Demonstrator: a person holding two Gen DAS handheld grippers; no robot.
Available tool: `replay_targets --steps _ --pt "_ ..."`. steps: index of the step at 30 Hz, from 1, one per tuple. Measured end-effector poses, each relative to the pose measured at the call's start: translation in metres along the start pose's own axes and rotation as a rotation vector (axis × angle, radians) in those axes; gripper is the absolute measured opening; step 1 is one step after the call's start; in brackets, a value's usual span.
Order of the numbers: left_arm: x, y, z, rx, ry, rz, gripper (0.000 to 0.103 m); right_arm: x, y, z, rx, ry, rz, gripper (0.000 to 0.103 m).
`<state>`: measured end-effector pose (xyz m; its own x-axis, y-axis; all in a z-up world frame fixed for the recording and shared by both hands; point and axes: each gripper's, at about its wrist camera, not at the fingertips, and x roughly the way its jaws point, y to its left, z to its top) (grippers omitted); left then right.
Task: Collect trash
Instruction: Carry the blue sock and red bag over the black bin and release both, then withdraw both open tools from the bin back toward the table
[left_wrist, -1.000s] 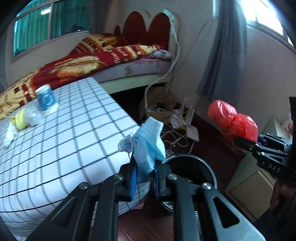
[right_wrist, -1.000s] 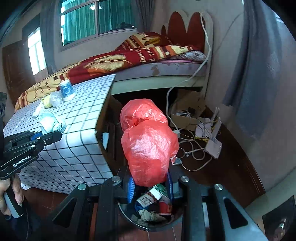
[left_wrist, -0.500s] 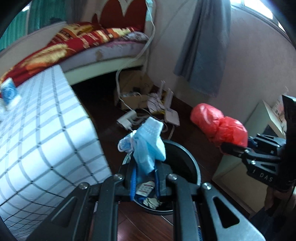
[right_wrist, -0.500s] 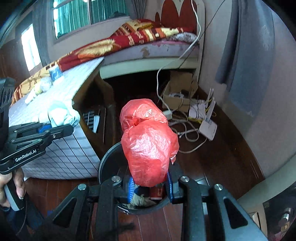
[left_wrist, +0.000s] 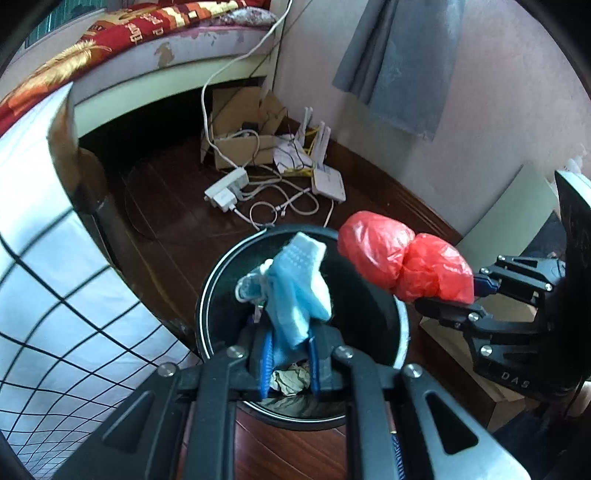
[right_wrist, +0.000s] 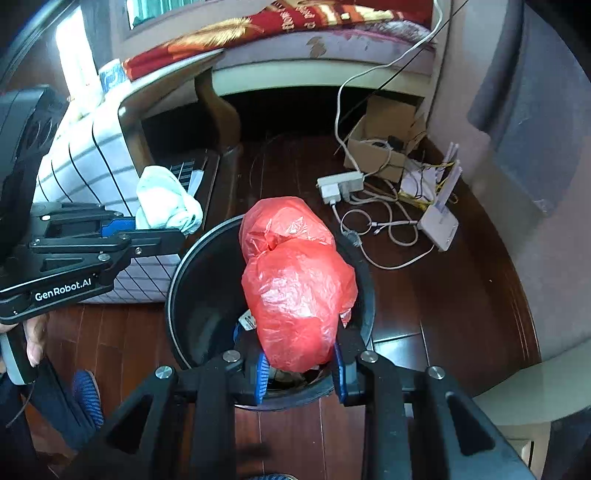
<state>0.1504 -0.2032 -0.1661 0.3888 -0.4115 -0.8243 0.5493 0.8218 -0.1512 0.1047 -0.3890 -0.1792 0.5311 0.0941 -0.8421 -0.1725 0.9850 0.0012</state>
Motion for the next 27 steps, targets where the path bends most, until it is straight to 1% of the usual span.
replay_targets --steps 2,5,6,7,8,9,10,13,17,20,27 --pt "0.006 0.002 0.000 -0.006 0.011 -0.007 0.017 0.006 0.002 0.000 -0.016 0.009 0.007 0.029" --pt "0.012 0.007 -0.001 -0.025 0.025 -0.043 0.019 0.012 0.010 0.000 -0.054 0.016 0.011 0.031" --pt "0.013 0.008 -0.002 -0.029 0.022 -0.049 0.024 0.015 0.013 0.000 -0.082 0.020 -0.002 0.045" --pt "0.014 0.010 -0.004 -0.039 0.022 -0.058 0.031 0.020 0.015 -0.001 -0.108 0.032 -0.026 0.077" --pt "0.015 0.012 -0.005 -0.053 0.022 -0.047 0.063 0.022 0.015 -0.002 -0.121 0.034 -0.050 0.093" --pt "0.016 0.016 -0.008 -0.067 0.026 -0.036 0.097 0.025 0.015 -0.004 -0.130 0.035 -0.072 0.103" --pt "0.018 0.018 -0.011 -0.075 0.035 -0.038 0.103 0.027 0.012 -0.006 -0.129 0.046 -0.079 0.103" --pt "0.020 0.024 -0.017 -0.085 0.052 0.006 0.103 0.031 0.001 -0.010 -0.094 0.083 -0.099 0.103" --pt "0.016 0.032 -0.024 -0.103 0.047 0.078 0.103 0.027 -0.014 -0.011 -0.031 0.076 -0.124 0.103" --pt "0.011 0.035 -0.028 -0.113 0.038 0.119 0.103 0.023 -0.017 -0.009 -0.010 0.054 -0.129 0.103" --pt "-0.004 0.037 -0.031 -0.121 0.006 0.145 0.103 0.020 -0.006 -0.008 -0.017 0.034 -0.131 0.103"
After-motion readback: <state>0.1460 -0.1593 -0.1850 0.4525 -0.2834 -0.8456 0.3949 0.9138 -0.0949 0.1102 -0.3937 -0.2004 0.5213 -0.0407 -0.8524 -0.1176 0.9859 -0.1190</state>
